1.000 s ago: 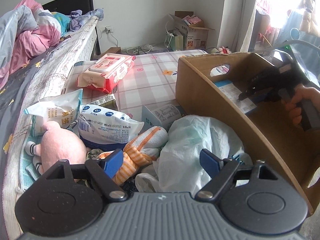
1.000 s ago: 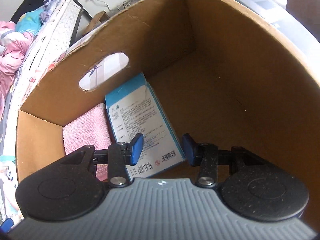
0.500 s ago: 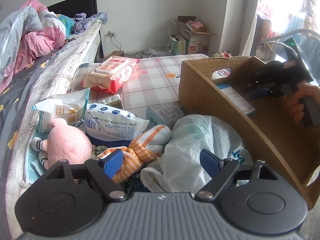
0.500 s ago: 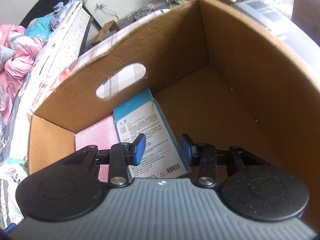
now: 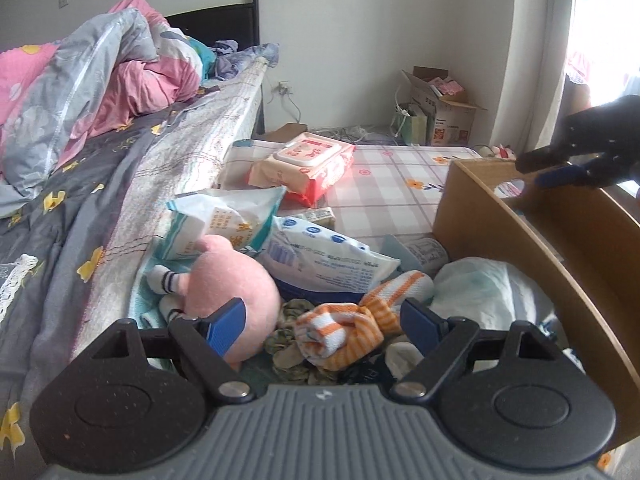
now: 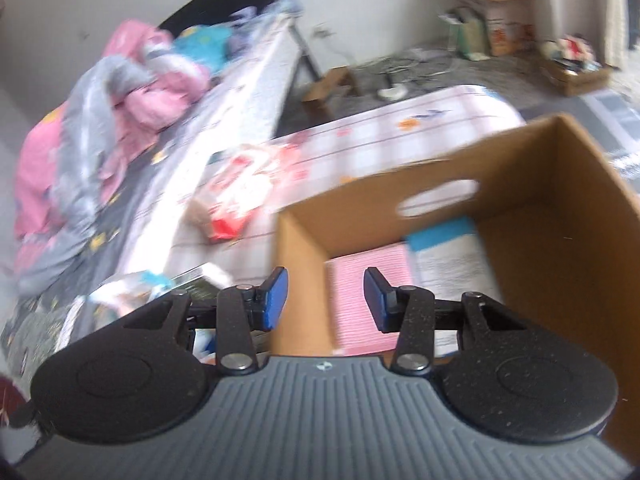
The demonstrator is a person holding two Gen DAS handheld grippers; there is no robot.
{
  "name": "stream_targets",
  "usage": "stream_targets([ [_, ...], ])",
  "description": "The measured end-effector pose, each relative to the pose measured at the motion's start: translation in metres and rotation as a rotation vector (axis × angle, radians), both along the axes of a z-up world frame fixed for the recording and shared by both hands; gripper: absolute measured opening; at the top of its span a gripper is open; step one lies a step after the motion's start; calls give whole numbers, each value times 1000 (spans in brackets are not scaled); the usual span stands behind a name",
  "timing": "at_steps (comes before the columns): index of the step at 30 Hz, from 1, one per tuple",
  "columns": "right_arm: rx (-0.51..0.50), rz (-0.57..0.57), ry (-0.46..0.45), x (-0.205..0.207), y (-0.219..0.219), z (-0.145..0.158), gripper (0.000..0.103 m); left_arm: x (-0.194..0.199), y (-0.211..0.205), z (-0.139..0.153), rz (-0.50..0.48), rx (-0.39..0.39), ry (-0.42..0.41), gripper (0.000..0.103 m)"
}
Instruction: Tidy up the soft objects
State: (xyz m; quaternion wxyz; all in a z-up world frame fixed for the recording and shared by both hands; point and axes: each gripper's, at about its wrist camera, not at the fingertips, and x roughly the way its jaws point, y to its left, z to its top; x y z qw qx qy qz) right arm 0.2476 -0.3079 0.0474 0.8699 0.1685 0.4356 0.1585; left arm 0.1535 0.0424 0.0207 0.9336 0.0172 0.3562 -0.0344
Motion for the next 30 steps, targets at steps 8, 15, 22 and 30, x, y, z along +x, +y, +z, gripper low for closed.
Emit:
stream_targets([
  [8,300,184,220,39,102,-5,46,39,47,20,120,78,-102,84],
  [15,384,210,449,102,182,-38,53,95,53,11,-14,269,-100,86],
  [22,387,184,591,144,226,-86,60,137,62,-18,-99,309,8,86],
  [30,430,158,614,157,235,-100,64,133,55,-27,-94,332,-11,44],
])
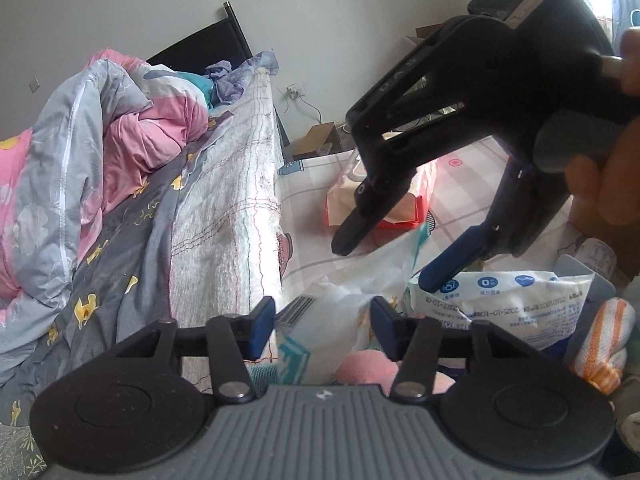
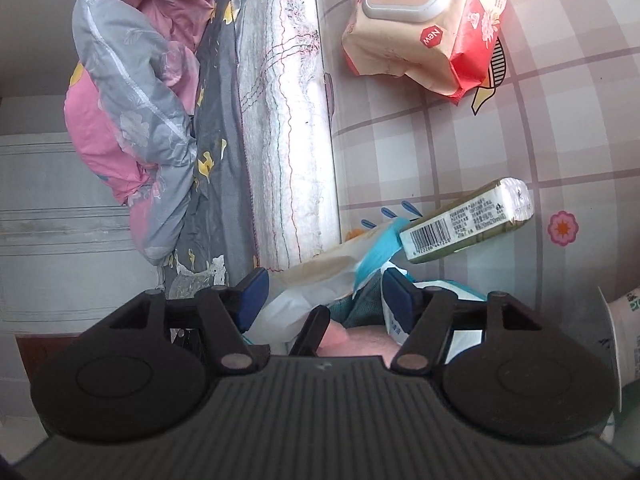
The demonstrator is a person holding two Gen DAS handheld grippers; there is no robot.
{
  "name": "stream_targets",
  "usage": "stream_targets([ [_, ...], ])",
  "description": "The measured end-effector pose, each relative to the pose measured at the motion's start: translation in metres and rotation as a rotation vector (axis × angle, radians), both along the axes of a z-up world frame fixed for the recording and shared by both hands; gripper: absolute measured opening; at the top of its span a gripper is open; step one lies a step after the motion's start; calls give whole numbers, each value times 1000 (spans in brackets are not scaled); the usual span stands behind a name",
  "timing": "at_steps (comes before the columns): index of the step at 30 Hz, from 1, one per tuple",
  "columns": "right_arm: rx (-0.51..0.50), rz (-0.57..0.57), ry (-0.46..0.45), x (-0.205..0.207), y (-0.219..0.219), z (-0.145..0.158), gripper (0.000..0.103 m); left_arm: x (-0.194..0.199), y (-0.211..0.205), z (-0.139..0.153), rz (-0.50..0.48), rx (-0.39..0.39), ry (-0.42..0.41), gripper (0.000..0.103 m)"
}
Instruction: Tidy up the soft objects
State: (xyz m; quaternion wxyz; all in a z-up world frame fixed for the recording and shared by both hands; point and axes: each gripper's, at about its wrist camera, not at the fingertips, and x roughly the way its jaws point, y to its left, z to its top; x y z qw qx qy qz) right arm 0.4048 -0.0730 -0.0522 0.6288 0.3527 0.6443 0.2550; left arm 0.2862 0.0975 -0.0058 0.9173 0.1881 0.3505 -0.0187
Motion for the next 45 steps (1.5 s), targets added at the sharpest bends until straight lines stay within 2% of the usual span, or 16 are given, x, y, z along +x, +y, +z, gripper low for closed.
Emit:
stream_targets([
  [2,-11,-5,-13,1,1,0,64,-3,-6,2,-5,13,-21,43],
  [4,-13,-15,-15,3,1,-1,63,-6,-11,4,-9,23,-38,36],
  [7,-10,-26,-28,2,1,0,56,-12,-19,10,-22,31,-63,28],
  [13,35,-32,-67,-10,-7,15,42,-35,-36,26,-47,48,-118,25],
  [20,91,-21,-158,-39,-32,49,24,-71,-64,54,-95,61,-199,24],
  [24,131,-30,-219,-59,-61,74,21,-89,-90,72,-138,63,-242,24],
  [29,148,-67,-323,-90,-121,106,19,-108,-134,92,-230,28,-287,24],
  [35,104,-169,-411,-124,-223,129,19,-121,-213,96,-375,-18,-302,24],
  [41,20,-291,-426,-142,-326,120,18,-106,-294,78,-478,-76,-255,25],
  [45,-25,-348,-397,-139,-380,98,18,-86,-339,56,-506,-92,-210,25],
])
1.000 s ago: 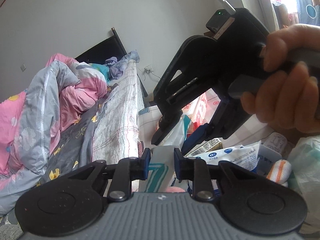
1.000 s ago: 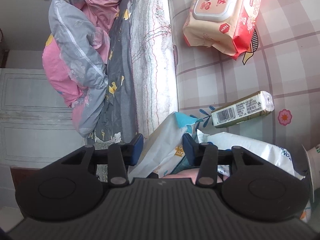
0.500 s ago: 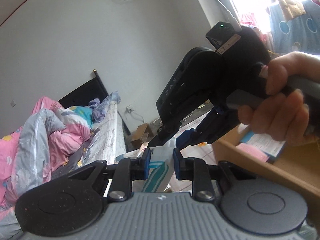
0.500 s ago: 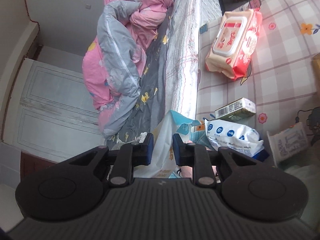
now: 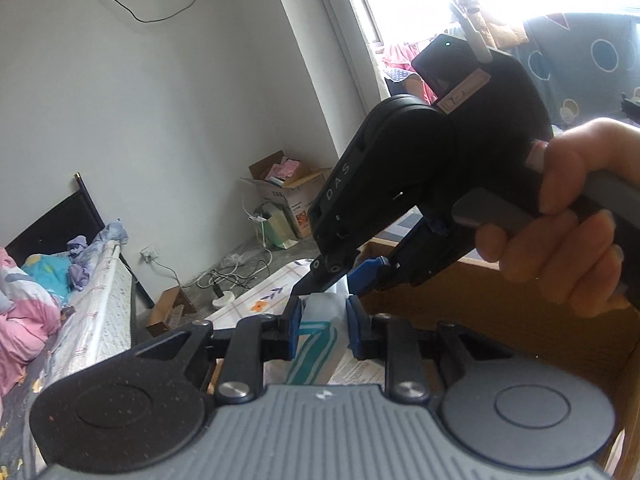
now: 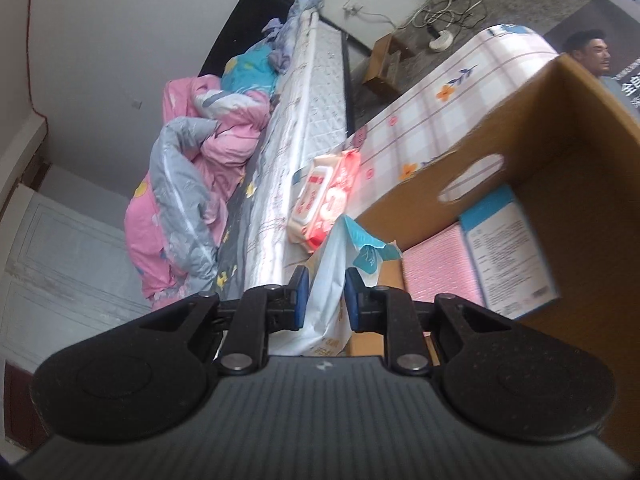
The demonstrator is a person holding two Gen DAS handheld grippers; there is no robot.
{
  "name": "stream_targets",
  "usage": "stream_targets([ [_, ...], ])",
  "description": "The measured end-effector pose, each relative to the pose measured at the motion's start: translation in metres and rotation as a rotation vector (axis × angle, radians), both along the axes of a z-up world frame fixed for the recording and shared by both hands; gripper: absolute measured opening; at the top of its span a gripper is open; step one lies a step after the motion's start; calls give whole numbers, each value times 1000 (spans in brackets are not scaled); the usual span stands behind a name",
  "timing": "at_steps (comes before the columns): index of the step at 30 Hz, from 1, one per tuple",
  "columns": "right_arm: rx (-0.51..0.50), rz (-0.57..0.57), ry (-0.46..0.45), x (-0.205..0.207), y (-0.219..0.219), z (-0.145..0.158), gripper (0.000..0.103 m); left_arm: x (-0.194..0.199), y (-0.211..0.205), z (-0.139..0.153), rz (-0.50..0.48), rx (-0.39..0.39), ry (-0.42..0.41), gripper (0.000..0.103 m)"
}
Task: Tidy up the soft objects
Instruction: 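Carry the packet into the cardboard box, open both tools and withdraw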
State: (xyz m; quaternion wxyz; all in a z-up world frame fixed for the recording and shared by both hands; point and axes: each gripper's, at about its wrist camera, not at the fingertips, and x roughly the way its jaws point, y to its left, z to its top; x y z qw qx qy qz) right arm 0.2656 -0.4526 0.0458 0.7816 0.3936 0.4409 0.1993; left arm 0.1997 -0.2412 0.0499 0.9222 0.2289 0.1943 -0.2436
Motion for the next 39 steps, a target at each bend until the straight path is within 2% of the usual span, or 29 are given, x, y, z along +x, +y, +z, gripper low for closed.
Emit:
stream_targets([
  [2,-13,-18,19,7,-20,-14,17,13,-15,-11,-5,-4,34,26],
  [5,-25,-32,46,22,-43,-34,15,31,-29,-28,-16,-6,106,37],
  [7,-39,-38,71,34,-51,-47,14,39,-30,-36,1,12,144,55],
  [9,-72,-24,87,44,-53,-59,14,42,-26,-42,8,25,152,61],
  [13,-227,36,83,60,-44,-68,14,46,-9,-44,26,53,166,63],
  [16,-356,72,60,65,-38,-69,14,47,6,-40,38,48,176,64],
  [21,-506,155,-4,73,-25,-65,14,44,28,-32,70,30,177,64],
  [28,-409,320,-118,77,-15,-46,14,35,53,-24,123,4,189,64],
  [30,-434,355,-147,79,-8,-43,15,34,57,-23,134,-1,192,64],
  [34,-687,325,-148,84,3,-45,19,27,62,-19,145,-15,195,64],
  [35,-731,312,-150,84,3,-46,23,26,64,-19,147,-18,195,64],
  [39,-841,267,-195,77,6,-41,25,24,67,-18,149,-25,198,64],
])
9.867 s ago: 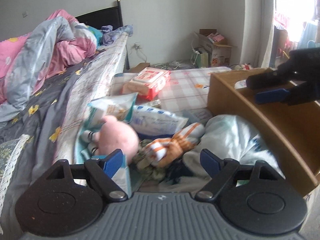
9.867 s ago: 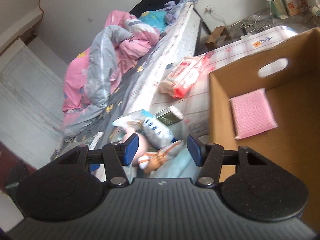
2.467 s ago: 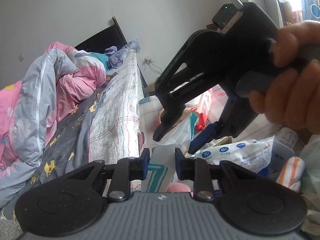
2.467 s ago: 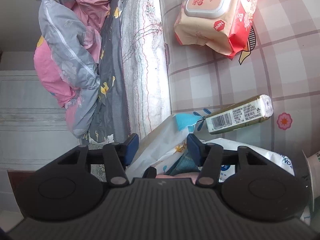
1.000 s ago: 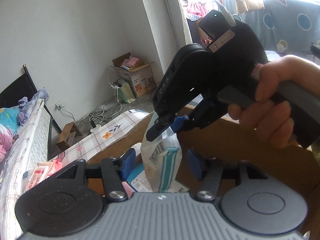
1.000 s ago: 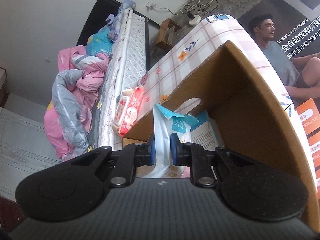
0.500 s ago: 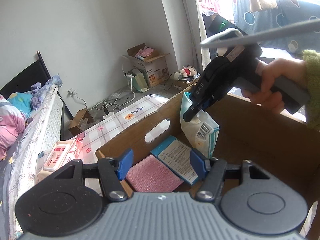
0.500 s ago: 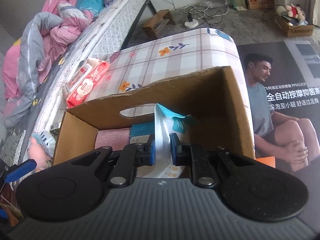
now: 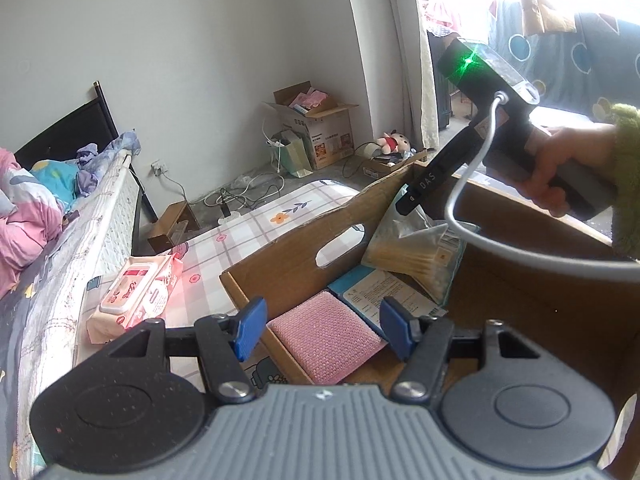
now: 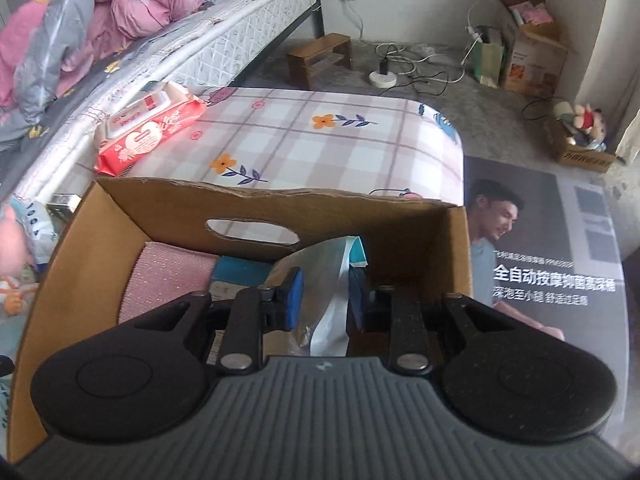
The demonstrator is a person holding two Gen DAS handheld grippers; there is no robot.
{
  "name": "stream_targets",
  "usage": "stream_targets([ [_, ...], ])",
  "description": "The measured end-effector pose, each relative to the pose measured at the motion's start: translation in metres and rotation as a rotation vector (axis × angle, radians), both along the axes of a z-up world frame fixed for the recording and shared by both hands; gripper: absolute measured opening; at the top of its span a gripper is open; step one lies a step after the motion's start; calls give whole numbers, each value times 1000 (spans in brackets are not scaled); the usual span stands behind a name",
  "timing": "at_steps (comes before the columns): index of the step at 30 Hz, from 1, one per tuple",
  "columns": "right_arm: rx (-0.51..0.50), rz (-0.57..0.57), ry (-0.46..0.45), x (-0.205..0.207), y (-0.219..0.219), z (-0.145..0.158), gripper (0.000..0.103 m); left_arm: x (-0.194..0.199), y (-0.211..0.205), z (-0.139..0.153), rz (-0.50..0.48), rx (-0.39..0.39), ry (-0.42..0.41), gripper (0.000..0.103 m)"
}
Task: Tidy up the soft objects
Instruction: 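Carry the packet into the cardboard box, open both tools and withdraw, then move both tools down toward the pink plush pig on the mattress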
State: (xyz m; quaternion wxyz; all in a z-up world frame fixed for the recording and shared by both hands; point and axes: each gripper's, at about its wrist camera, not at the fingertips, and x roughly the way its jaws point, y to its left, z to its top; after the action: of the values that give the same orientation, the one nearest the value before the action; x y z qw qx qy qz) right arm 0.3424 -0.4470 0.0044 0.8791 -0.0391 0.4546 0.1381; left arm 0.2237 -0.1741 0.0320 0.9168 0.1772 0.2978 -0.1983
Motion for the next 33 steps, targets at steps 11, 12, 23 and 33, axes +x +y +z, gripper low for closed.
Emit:
stream_targets([
  [11,116,-112,-53,-39,-13,22,25,-6,10,3,36,-36,6,65],
  [12,131,-123,-36,-40,-13,20,25,-7,14,4,46,-42,8,67],
  [23,162,-274,154,-27,11,-47,25,-33,77,12,182,-98,33,82],
  [33,303,-338,156,-47,11,-27,26,-69,152,10,336,-146,55,87],
])
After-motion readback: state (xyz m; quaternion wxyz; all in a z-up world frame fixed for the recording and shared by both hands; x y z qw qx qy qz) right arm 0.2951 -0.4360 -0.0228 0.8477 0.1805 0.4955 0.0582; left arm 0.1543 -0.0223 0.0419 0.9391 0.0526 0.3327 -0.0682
